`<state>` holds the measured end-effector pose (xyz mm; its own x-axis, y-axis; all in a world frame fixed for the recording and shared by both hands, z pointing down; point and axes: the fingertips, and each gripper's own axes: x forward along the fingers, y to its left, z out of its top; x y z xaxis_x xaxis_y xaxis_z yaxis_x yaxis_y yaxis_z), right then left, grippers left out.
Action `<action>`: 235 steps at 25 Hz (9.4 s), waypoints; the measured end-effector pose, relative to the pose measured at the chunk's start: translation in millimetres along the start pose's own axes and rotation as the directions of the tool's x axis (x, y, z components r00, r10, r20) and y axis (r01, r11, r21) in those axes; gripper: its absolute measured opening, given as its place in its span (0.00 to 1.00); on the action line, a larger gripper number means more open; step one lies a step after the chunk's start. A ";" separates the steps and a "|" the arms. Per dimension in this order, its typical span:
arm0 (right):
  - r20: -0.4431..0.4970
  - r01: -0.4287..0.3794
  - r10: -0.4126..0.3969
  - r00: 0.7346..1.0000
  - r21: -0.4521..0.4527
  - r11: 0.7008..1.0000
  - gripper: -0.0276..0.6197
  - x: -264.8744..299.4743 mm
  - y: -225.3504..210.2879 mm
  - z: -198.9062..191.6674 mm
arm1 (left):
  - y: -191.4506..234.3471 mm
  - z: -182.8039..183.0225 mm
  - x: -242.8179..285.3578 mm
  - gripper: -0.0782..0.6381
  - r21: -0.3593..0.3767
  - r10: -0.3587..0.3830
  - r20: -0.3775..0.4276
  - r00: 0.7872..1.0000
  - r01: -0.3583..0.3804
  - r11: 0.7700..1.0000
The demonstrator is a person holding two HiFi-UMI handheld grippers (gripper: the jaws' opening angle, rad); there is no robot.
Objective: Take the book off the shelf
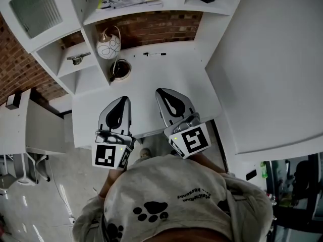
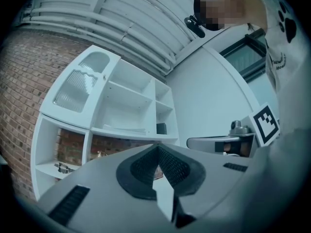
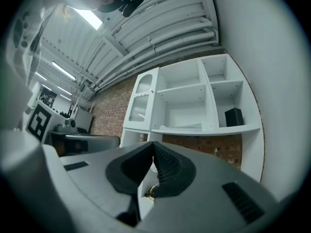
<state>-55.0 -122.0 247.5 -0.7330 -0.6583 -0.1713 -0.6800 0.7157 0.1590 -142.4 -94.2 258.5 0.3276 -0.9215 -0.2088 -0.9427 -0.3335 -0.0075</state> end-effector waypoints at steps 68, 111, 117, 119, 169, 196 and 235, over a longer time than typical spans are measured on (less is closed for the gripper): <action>0.018 -0.072 0.085 0.996 -0.366 0.928 0.07 244.8 -142.2 20.8 | 135.3 42.6 232.4 0.12 0.206 -0.097 0.112 0.989 0.073 0.976; -0.609 -0.550 -0.200 0.768 -0.786 0.281 0.44 321.1 -180.8 -54.4 | 152.0 39.9 241.7 0.12 0.228 -0.067 0.036 0.997 0.057 0.972; -0.551 -0.498 -0.202 0.810 -0.827 0.261 0.28 299.7 -168.2 -36.7 | 142.8 48.1 228.4 0.12 0.232 -0.061 0.055 0.997 0.047 0.972; -0.541 -0.485 -0.185 0.821 -0.830 0.275 0.23 293.2 -161.3 -33.1 | 138.6 49.7 223.3 0.12 0.240 -0.064 0.059 0.996 0.048 0.970; -0.390 -0.369 -0.319 0.864 -0.921 0.128 0.53 246.8 -139.4 -16.3 | 134.4 3.6 271.1 0.22 0.948 0.400 -0.317 0.860 0.296 0.115; -0.383 -0.339 -0.300 0.874 -0.922 0.187 0.17 163.1 -81.9 -24.9 | 76.5 -2.3 160.4 0.22 0.922 0.285 -0.386 0.877 0.369 0.113; -0.572 -0.491 -0.149 0.806 -0.788 0.371 0.17 -49.8 -42.7 -180.0 | -86.7 -173.4 37.3 0.22 0.818 0.348 -0.572 0.743 0.484 0.310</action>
<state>7.3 -161.7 424.3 -0.4997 -0.7711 0.3946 0.0935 0.4049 0.9096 -37.5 -134.2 420.9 -0.0485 -0.9145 0.4016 -0.1851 -0.3868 -0.9034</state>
